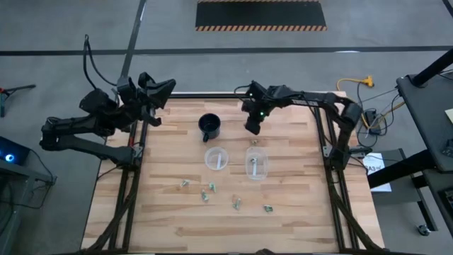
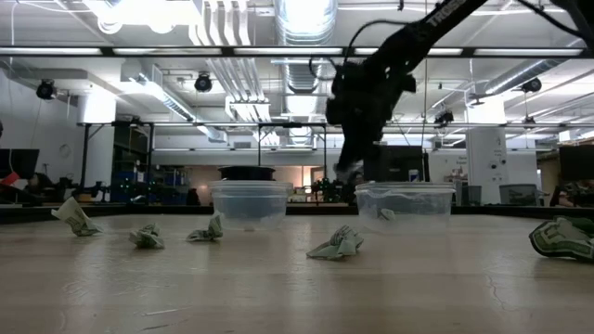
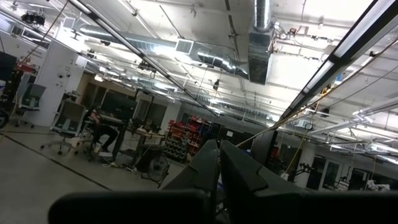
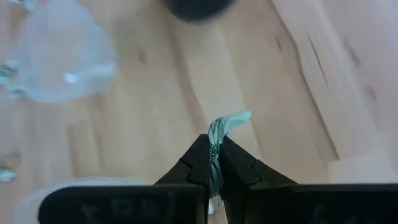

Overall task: Pick and place Stevia / Truvia into bins
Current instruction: Put the truvia packet into the oval transparent container

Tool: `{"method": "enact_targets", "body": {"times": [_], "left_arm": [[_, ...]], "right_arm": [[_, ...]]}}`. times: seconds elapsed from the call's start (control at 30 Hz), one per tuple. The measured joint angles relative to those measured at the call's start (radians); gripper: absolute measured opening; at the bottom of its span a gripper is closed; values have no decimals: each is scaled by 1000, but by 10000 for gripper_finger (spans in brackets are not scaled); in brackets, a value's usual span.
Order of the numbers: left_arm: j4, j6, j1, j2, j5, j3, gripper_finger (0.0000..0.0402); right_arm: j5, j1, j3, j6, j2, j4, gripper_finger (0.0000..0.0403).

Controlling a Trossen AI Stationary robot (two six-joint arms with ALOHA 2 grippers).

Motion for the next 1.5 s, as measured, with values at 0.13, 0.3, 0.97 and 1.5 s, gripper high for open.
{"method": "enact_targets", "body": {"times": [0.13, 0.3, 0.97, 1.5], "left_arm": [[0, 0, 0, 4, 0, 0, 2], [1, 0, 0, 4, 1, 0, 2], [-5, -102, 0, 10, 88, -18, 2], [-11, -94, 0, 4, 88, -19, 2]], "right_arm": [[0, 29, 0, 41, -83, 10, 9], [6, 77, -6, 115, -176, 29, 9], [219, 397, -12, 324, -337, -17, 9], [295, 519, -292, 436, -526, 156, 9]]}}
